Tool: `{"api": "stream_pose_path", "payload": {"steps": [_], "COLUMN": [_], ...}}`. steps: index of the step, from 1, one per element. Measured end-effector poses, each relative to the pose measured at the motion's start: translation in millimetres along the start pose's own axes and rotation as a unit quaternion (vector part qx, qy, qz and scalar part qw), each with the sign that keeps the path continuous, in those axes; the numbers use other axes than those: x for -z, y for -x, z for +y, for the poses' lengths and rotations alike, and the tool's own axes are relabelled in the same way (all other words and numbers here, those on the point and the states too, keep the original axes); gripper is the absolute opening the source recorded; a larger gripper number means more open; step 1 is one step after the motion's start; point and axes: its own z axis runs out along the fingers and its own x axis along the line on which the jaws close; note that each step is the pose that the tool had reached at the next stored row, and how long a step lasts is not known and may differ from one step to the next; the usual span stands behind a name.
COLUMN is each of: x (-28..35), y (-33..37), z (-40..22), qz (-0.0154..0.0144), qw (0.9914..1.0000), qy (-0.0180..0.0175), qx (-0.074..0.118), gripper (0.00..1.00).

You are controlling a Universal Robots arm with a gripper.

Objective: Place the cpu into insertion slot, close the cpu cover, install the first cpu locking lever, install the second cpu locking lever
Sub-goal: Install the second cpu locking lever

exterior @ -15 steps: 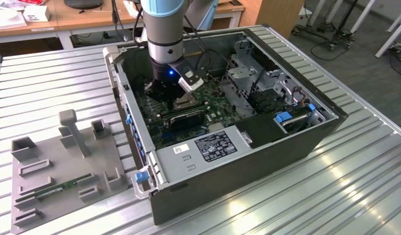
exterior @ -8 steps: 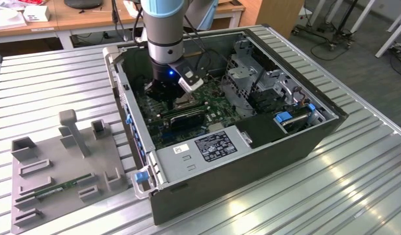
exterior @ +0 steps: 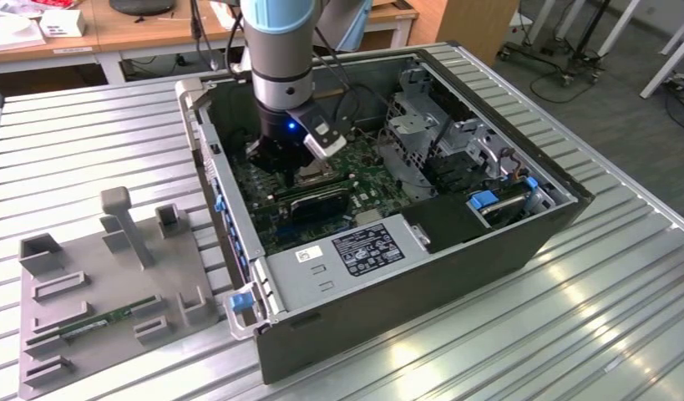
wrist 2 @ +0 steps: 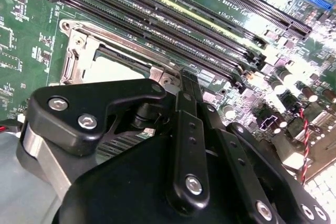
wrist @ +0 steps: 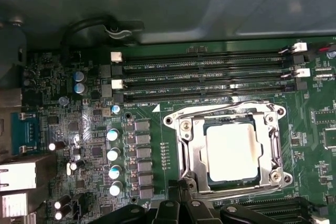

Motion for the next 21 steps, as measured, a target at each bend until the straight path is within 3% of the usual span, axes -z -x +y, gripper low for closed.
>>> {"api": "stream_pose_path", "payload": {"steps": [21], "x": [-1.7], "y": [-0.3], "z": [-2.2], "qz": [-0.0007], "qw": [1.0], "qy": [0.001], "qx": [0.0], "gripper": [0.11]}}
